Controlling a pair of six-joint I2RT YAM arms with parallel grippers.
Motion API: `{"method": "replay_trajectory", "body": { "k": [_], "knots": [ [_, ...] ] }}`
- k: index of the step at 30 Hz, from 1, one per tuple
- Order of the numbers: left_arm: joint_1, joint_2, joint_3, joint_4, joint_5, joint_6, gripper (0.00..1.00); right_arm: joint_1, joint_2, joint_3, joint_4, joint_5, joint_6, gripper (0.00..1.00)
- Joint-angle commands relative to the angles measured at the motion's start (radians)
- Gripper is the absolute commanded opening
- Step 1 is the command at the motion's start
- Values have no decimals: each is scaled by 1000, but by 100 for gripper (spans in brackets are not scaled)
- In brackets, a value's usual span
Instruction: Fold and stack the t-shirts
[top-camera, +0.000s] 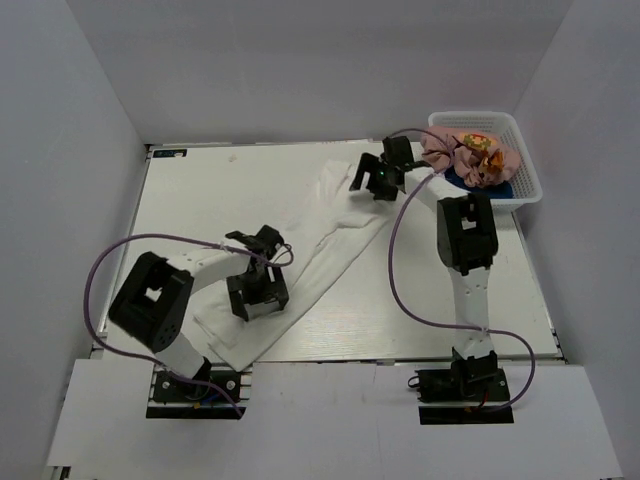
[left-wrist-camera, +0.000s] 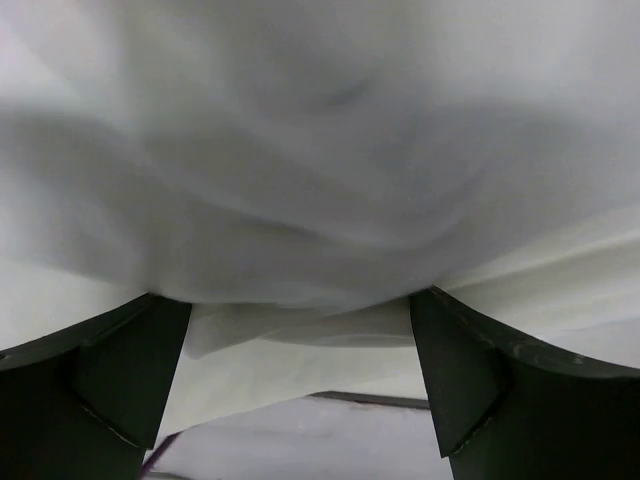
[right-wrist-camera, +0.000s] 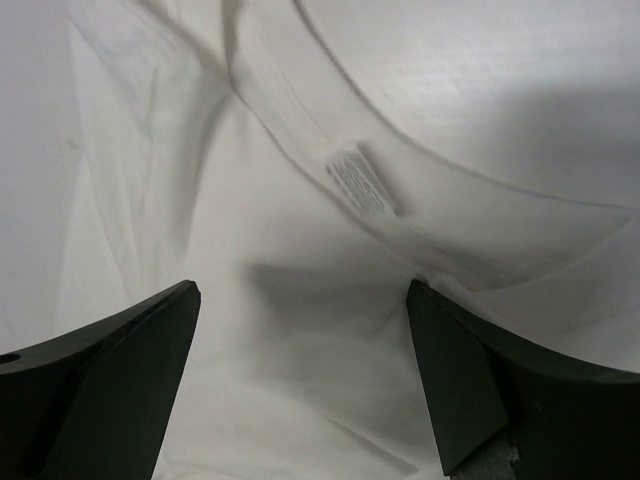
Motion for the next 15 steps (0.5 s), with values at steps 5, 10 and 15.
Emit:
{"method": "replay_trajectory", "body": {
  "k": [5,10,15],
  "knots": [
    [-193,183,115,71,44,-30,100,33,411,547,-219,-129,-115,90],
    [-258,250,172,199,102,-61,100,44,391,541,-155,-98,-146,90],
    [-329,379,325,256,138,-61,100,41,394,574,-143,-90,-167,90]
  ]
}}
